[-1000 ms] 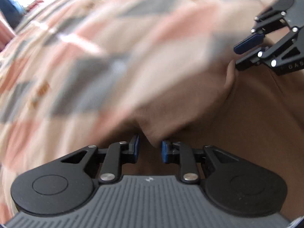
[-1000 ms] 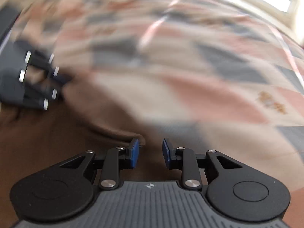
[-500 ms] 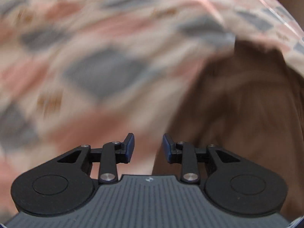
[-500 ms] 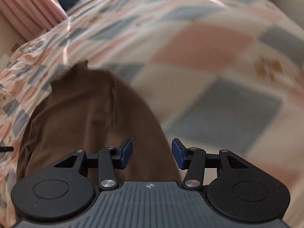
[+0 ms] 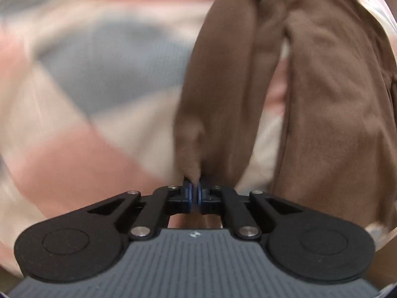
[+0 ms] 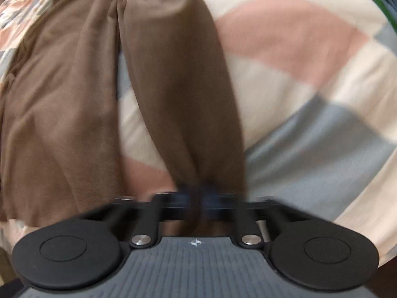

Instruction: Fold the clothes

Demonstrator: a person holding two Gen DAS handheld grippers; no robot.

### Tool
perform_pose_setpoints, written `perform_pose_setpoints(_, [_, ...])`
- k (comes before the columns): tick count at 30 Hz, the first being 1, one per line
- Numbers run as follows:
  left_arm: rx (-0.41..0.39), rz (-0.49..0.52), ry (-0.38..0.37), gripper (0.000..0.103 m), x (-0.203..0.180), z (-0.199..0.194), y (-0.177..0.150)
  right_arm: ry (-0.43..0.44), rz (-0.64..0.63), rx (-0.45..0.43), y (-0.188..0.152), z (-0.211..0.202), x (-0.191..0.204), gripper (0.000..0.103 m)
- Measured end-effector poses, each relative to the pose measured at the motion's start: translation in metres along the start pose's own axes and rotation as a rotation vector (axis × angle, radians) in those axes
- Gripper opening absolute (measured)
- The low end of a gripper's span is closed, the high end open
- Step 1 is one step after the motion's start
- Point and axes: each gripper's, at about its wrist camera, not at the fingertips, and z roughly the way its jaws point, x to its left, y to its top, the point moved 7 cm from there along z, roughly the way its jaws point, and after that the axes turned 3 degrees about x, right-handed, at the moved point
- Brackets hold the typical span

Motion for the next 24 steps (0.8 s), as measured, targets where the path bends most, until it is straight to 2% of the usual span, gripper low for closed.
perform_pose_setpoints(1, [-0.049, 0.057, 0.039, 0.003, 0.006, -0.017, 0.012, -0.048, -0.045, -0.031, 0.008, -0.019, -0.007, 0.003])
perform_pose_setpoints(3, [-0.133, 0.104, 0.124, 0.003, 0.035, -0.053, 0.041, -0.145, -0.079, -0.096, 0.028, -0.059, -0.032, 0.003])
perform_pose_setpoints(6, [-0.227, 0.182, 0.353, 0.004, 0.092, -0.1, 0.086, -0.324, -0.063, -0.195, 0.061, -0.119, -0.08, 0.003])
perform_pose_setpoints(7, [-0.247, 0.201, 0.416, 0.005, 0.107, -0.11, 0.1, -0.403, -0.074, -0.224, 0.07, -0.133, -0.092, 0.007])
perform_pose_setpoints(9, [-0.237, 0.223, 0.478, 0.014, 0.127, -0.112, 0.117, -0.506, -0.082, -0.244, 0.084, -0.148, -0.106, 0.022])
perform_pose_setpoints(10, [-0.222, 0.235, 0.505, 0.025, 0.134, -0.109, 0.123, -0.55, -0.073, -0.24, 0.087, -0.15, -0.11, 0.049])
perform_pose_setpoints(11, [-0.207, 0.248, 0.536, 0.033, 0.141, -0.105, 0.127, -0.58, -0.057, -0.229, 0.086, -0.149, -0.111, 0.062])
perform_pose_setpoints(13, [-0.172, 0.285, 0.627, 0.034, 0.147, -0.086, 0.122, -0.577, -0.013, -0.212, 0.076, -0.143, -0.107, 0.06])
perform_pose_setpoints(14, [-0.139, 0.274, 0.627, 0.04, 0.15, -0.075, 0.113, -0.541, 0.024, -0.213, 0.066, -0.138, -0.101, 0.06])
perform_pose_setpoints(16, [-0.08, 0.208, 0.561, 0.046, 0.151, -0.057, 0.086, -0.406, 0.092, -0.225, 0.039, -0.125, -0.075, 0.061])
perform_pose_setpoints(17, [-0.053, 0.17, 0.522, 0.044, 0.149, -0.048, 0.072, -0.322, 0.126, -0.229, 0.023, -0.116, -0.062, 0.064])
perform_pose_setpoints(18, [-0.03, 0.112, 0.447, 0.041, 0.141, -0.043, 0.053, -0.242, 0.159, -0.233, 0.006, -0.108, -0.048, 0.064])
perform_pose_setpoints(22, [0.043, -0.087, -0.064, 0.038, 0.073, -0.031, -0.021, 0.084, 0.285, -0.222, -0.059, -0.077, 0.016, 0.064])
perform_pose_setpoints(24, [0.031, -0.119, -0.256, 0.041, 0.027, -0.035, -0.046, 0.193, 0.316, -0.196, -0.079, -0.062, 0.04, 0.064])
